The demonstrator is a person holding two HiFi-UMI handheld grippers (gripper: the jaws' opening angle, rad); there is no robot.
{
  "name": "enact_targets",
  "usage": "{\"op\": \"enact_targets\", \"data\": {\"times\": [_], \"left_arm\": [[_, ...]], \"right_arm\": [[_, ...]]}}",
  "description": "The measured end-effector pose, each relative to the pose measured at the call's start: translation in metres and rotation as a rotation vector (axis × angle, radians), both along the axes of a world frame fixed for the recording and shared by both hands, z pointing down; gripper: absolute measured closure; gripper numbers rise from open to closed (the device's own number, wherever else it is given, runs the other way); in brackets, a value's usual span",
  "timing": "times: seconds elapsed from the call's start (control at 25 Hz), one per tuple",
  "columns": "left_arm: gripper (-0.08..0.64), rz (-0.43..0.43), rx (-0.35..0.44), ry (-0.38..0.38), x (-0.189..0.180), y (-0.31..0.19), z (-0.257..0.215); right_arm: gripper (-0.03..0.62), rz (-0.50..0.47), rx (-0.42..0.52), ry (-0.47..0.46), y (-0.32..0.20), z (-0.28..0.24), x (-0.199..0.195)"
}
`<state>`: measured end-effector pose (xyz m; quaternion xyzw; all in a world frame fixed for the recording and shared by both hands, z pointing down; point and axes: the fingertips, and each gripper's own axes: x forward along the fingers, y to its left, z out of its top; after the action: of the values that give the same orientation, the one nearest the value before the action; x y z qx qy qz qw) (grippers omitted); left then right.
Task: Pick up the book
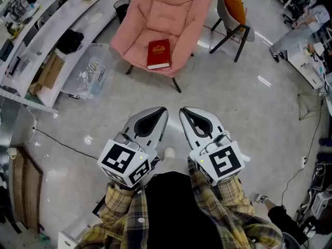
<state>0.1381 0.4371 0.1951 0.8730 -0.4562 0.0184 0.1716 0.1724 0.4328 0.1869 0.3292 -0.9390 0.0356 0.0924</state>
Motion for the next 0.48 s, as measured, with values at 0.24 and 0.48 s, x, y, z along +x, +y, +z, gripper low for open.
{"op": "enact_targets", "data": {"times": [0.24,0.48], "left_arm": [[0.555,-0.018,-0.008,-0.006,0.005,0.009,0.004],[0.555,-0.053,-0.029,-0.002,-0.004,0.011,0.009]], "right_arm": [[0.577,-0.004,-0.009,-0.01,0.006,0.002,0.01],[0.577,-0.039,-0.029,-0.007,0.008,0.007,0.003]]}}
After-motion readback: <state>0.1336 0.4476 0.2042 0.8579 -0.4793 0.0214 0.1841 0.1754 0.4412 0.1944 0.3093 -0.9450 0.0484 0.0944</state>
